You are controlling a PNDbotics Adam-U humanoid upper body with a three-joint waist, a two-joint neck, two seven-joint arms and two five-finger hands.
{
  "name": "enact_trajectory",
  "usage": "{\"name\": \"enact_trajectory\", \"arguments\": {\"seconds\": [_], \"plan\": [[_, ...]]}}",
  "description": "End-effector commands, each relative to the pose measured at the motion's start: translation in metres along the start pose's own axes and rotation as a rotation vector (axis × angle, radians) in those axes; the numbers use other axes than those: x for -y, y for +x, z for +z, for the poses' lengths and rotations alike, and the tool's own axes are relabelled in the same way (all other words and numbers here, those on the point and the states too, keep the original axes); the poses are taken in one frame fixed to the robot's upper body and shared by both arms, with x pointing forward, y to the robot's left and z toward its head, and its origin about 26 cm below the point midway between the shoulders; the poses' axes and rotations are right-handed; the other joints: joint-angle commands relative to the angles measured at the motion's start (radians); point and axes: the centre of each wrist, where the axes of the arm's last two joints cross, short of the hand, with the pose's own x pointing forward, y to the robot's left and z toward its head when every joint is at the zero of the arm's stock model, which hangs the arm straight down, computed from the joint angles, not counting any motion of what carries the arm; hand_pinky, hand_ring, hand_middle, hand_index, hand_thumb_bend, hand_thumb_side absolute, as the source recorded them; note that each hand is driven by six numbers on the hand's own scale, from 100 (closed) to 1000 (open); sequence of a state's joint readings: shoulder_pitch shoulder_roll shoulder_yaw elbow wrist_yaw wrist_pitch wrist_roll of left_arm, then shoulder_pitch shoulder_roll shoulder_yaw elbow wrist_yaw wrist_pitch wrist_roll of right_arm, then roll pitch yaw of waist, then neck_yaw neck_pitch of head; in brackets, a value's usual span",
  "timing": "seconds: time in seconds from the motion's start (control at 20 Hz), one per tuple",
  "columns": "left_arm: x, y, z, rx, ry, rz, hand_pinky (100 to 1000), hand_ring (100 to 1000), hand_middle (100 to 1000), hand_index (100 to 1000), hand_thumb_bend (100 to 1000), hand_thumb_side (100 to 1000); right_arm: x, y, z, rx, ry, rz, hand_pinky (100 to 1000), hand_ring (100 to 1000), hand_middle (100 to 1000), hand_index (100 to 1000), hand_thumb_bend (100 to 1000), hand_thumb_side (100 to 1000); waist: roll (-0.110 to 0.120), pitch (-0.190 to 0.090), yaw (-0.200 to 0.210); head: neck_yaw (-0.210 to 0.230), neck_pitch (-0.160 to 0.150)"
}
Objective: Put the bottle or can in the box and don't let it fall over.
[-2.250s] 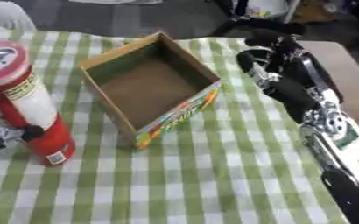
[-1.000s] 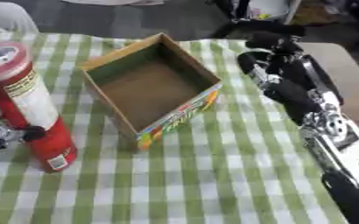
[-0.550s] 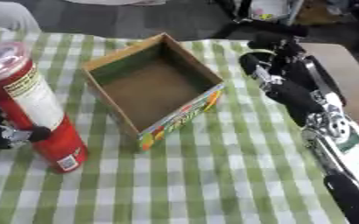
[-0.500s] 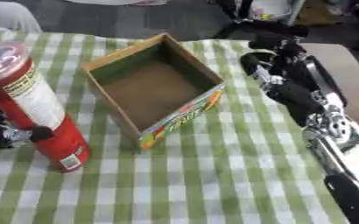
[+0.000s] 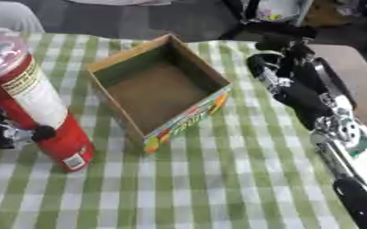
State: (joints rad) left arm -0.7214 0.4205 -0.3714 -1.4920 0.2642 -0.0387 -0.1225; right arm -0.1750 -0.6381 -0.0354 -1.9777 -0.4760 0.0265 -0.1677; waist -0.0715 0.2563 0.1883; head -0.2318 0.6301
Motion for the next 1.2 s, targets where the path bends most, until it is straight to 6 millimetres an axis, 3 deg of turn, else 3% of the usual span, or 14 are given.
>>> {"name": "enact_trajectory", "arguments": {"seconds": [0.05,0.55,0.6,0.65,1.05,1.2], "plan": [[-0.009,0.019,-0.006,0.054,0.02,-0.015,219,331,268,337,227,100,0.002,0.01,-0.002,0.029,0.015,0.016,820,777,755,816,399,271,0.005,-0.019,0.0,-0.002,-0.01],[-0.033,0.059,-0.026,0.107,0.007,-0.042,185,264,210,278,165,100,0.002,0.009,-0.001,0.026,0.015,0.018,820,778,756,816,396,271,0.011,-0.021,-0.001,-0.005,-0.004],[-0.034,0.063,-0.029,0.11,0.001,-0.045,186,265,210,279,100,100,0.002,0.009,-0.001,0.026,0.016,0.018,821,778,756,816,396,271,0.011,-0.021,-0.001,-0.004,-0.004],[-0.036,0.066,-0.031,0.113,-0.004,-0.049,189,267,212,280,162,100,0.002,0.009,-0.001,0.026,0.016,0.019,821,778,756,816,396,271,0.012,-0.021,-0.002,-0.004,-0.004],[-0.044,0.079,-0.044,0.107,-0.001,-0.022,197,268,214,283,155,100,0.001,0.01,-0.002,0.028,0.022,0.018,821,778,757,817,397,270,0.015,-0.02,-0.008,0.001,-0.004],[-0.048,0.088,-0.059,0.103,0.032,-0.001,197,269,214,283,144,100,0.0,0.011,-0.004,0.034,0.034,0.015,822,779,757,817,398,270,0.015,-0.017,-0.016,0.007,-0.01]]}}
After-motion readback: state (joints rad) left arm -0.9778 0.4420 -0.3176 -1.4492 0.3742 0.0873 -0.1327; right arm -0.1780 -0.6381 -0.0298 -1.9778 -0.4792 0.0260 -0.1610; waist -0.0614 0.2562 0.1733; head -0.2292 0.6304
